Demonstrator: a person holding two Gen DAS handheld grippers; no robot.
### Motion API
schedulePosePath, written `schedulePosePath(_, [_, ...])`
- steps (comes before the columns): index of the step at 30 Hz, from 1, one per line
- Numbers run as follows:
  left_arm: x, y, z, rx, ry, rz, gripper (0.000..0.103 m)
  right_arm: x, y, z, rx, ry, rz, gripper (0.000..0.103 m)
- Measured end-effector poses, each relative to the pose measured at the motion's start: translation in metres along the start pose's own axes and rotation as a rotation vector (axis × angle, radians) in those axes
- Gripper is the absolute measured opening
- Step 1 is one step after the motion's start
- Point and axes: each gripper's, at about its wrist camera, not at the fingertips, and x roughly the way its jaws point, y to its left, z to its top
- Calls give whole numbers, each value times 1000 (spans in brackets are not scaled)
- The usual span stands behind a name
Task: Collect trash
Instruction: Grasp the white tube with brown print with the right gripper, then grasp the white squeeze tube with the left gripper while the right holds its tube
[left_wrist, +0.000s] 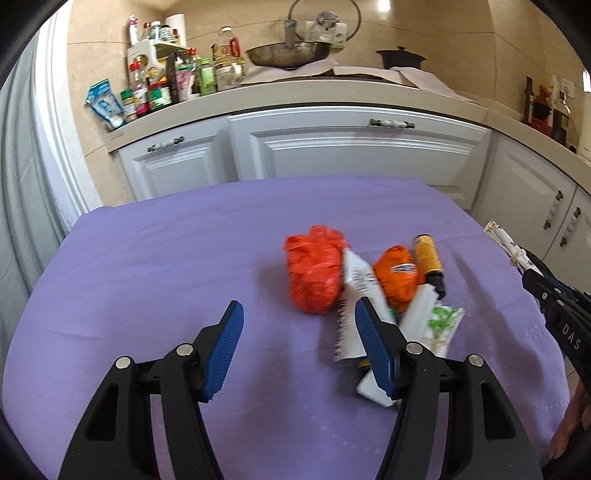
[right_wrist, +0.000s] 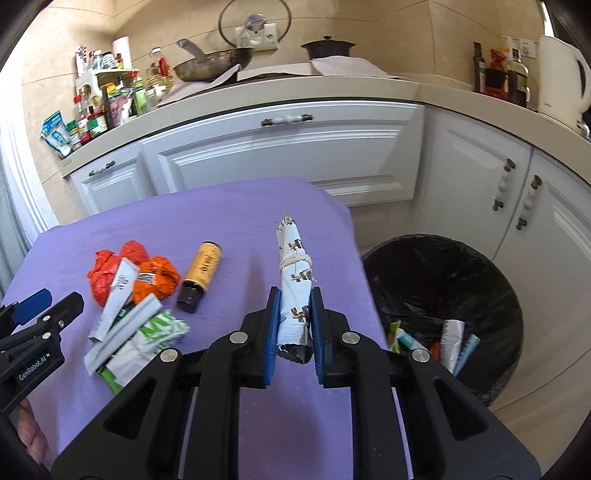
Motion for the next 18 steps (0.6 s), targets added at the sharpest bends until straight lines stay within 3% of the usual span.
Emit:
schedulePosePath(7, [7,-18,2,30,11,-7,65,-1,-20,-2,17,-1,-14,16])
schedulePosePath(15, [24,-19,-3,15,76,-25,65,-1,-25,-2,23,3,9,16])
schedulePosePath(18, [27,-17,-4,7,86,-47,57,0,-25,-2,26,6,12,16])
